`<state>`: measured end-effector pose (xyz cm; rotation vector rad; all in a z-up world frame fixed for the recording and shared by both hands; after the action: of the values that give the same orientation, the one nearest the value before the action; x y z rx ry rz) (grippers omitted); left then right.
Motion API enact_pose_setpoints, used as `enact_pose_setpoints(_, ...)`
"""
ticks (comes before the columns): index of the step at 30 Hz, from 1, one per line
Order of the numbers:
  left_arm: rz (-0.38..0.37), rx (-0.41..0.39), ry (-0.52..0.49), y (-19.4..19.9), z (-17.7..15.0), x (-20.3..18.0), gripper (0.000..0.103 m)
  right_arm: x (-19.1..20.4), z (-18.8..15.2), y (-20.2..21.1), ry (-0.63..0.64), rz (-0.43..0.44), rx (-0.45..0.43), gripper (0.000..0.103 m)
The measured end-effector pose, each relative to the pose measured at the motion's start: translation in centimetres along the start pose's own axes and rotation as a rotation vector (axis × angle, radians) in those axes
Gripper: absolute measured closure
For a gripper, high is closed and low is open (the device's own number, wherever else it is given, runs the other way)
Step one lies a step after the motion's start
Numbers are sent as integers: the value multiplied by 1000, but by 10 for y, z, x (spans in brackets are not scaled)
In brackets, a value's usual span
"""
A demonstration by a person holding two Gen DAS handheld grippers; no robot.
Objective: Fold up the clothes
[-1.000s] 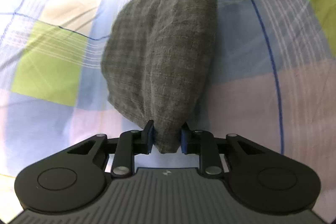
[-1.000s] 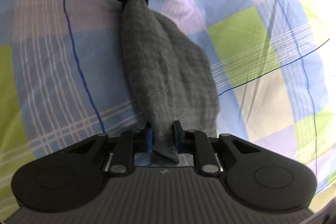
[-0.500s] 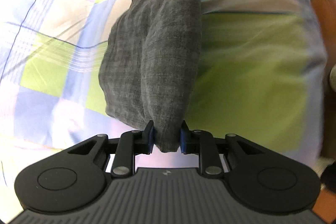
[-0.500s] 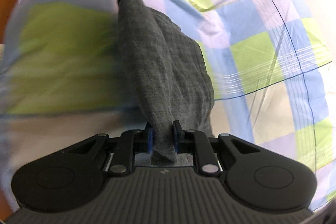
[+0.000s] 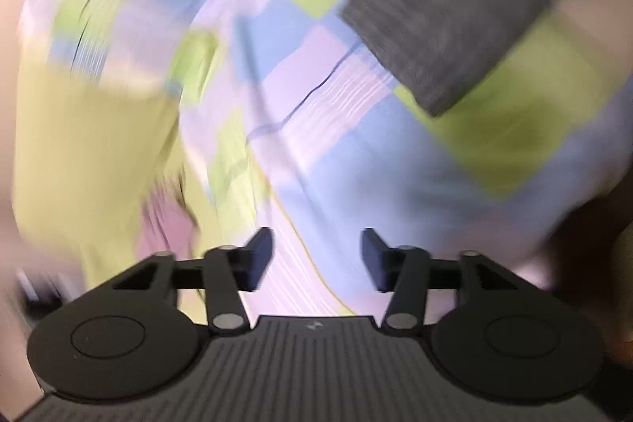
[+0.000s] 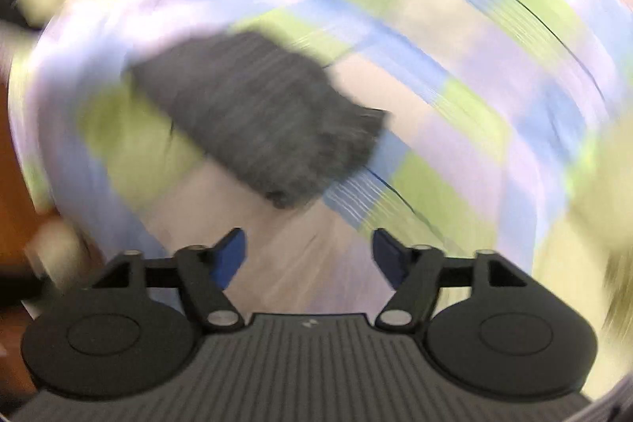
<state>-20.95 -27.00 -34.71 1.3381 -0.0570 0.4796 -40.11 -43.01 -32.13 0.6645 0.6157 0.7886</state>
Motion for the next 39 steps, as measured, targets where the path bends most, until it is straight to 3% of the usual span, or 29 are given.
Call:
enact_pose_setpoints(1,-48,-11,104,24,-1,-7,19,-8,6,19,-117,15,18,3)
enact_pose_setpoints(2,-95,-21,204,48,-3,-14,19,-12,0,29,-165,25,21,2)
enact_pose_setpoints(6,-254,-25,386,118,-19,-18,19,-10,21,59,-307,98,101,2)
enact_pose_setpoints(10,-284,-94,404,181,-2,-21,19,-18,37,87,-340,103,82,2)
enact_pose_setpoints(13,-296,-155,425,224,8,-18,16,-25,52,120,-384,53,19,2)
enact_pose_setpoints(16,-290,-232,464,256,14,-7,12,-27,57,143,-420,27,9,2)
enact_pose_setpoints(20,-294,-273,500,249,19,5,12,-24,64,168,-427,-1,-23,2)
enact_pose_setpoints(29,-301,-280,498,255,-11,29,12,3,64,213,-393,-59,-97,2)
enact_pose_setpoints(39,-315,-333,417,278,-47,39,12,37,55,250,-423,-123,-122,2)
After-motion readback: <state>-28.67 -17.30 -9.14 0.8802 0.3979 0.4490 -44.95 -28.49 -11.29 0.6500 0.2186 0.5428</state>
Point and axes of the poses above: each gripper's, at about its wrist camera, not at the fingertips, and y roughly against the way its jaws point, x to its left, z to its top, the point moved 6 cm from there along -y, roughly the way its jaws point, and after that the axes turned 14 degrees about -z, right-handed, at the moved point
